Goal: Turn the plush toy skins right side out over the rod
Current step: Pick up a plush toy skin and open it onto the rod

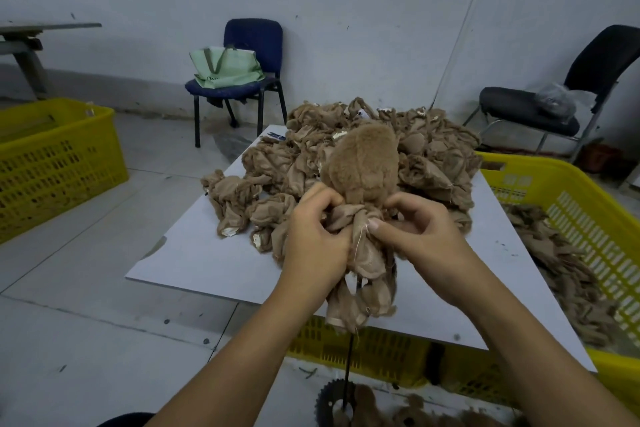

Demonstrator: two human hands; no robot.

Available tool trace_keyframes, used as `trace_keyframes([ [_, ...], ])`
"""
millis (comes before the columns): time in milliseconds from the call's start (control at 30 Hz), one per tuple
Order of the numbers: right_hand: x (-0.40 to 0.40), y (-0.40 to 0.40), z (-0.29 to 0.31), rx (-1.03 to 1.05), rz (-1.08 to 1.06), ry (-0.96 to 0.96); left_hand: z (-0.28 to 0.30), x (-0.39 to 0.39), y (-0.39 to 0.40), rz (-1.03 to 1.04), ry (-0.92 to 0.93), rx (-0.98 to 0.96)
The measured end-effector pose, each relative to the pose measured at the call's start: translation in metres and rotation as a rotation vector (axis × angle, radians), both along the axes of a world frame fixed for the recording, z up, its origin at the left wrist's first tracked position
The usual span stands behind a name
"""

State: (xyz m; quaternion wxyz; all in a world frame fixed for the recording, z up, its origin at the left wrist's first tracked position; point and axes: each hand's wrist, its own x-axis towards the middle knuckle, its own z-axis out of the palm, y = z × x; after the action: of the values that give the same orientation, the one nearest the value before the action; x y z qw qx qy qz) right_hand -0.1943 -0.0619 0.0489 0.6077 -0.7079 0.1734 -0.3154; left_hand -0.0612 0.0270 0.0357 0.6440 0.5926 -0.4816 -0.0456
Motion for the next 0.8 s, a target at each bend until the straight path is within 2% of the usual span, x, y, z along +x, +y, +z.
trace_keyframes([
  [100,-0.001,-0.006,0.005,-0.124,0.038,0.061,0.000,-0.001,-0.001,0.012,0.078,0.011],
  [233,0.003,-0.004,0.005,-0.384,-0.119,0.035,0.002,0.003,0.001,-0.053,0.143,0.032],
  [333,0.001,-0.003,0.004,-0.446,-0.210,-0.093,0.005,0.004,0.005,-0.231,0.174,0.056],
  [433,0.000,-0.007,0.000,-0.503,-0.345,-0.114,0.001,-0.007,0.008,-0.415,0.146,0.104],
  [533,0.006,-0.003,-0.006,-0.397,-0.432,-0.108,0.002,-0.006,0.005,-0.368,0.021,0.154],
  [600,0.009,-0.001,-0.006,-0.293,-0.385,-0.109,0.006,0.002,0.004,-0.292,-0.061,0.114],
  [733,0.004,-0.005,-0.001,-0.156,-0.082,-0.054,0.009,0.011,0.006,-0.160,-0.132,-0.004],
  [800,0.001,-0.004,0.000,-0.052,0.063,-0.027,0.009,0.015,0.006,-0.079,-0.103,-0.059],
])
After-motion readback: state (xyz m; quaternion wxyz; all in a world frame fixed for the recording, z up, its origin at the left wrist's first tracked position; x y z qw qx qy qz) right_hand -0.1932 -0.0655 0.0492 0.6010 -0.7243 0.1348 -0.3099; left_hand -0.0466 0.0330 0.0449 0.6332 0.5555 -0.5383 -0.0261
